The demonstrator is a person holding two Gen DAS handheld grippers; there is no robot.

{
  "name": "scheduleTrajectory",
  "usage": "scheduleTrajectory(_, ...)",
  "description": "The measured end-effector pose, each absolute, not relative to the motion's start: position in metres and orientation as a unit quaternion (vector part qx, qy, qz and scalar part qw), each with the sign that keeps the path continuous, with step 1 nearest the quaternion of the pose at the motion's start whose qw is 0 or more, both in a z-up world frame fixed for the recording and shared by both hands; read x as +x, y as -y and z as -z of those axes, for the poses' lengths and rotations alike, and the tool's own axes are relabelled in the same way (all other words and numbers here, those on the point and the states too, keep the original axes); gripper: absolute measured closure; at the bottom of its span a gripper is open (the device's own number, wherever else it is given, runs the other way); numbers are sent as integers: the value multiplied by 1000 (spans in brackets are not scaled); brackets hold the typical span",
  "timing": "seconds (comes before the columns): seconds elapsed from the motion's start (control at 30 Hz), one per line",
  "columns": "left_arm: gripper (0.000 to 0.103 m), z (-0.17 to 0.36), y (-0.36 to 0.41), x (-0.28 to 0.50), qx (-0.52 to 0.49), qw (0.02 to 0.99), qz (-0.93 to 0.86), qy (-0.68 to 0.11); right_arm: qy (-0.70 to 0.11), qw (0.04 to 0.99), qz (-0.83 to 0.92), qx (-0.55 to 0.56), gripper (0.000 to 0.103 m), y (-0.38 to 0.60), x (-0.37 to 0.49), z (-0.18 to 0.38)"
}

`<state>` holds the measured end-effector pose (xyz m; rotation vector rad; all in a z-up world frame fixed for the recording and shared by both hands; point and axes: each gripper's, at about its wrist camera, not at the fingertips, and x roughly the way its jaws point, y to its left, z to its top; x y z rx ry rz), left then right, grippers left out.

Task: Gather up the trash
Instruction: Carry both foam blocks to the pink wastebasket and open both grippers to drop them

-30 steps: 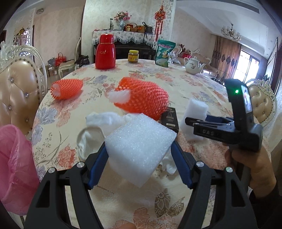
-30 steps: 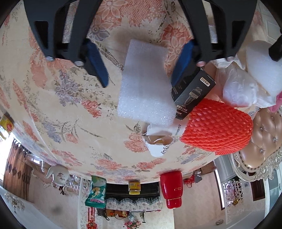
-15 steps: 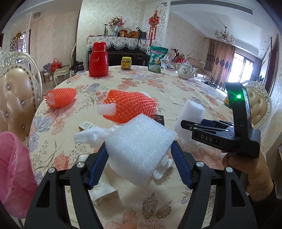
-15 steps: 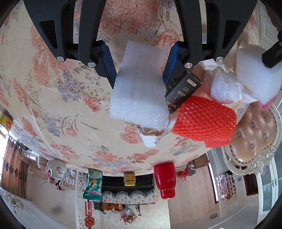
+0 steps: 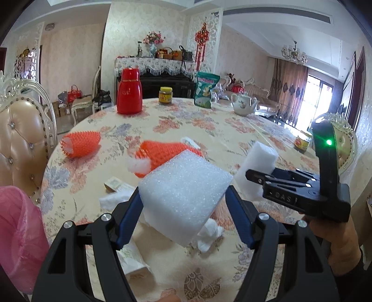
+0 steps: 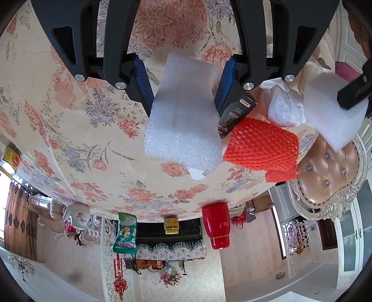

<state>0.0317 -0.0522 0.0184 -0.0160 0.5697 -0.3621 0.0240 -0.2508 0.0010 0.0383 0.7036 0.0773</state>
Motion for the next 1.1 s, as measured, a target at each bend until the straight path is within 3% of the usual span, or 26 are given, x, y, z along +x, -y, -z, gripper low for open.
scheduleTrajectory(0.5,34,-57,-19,33,-41,967,95,-233,-312,948,-65,14,53,237,22,-37)
scheduleTrajectory(1.1,34,-64,-172,-7,-91,973,-48,-209,-299,936,-186,-22,53,91,40,-65)
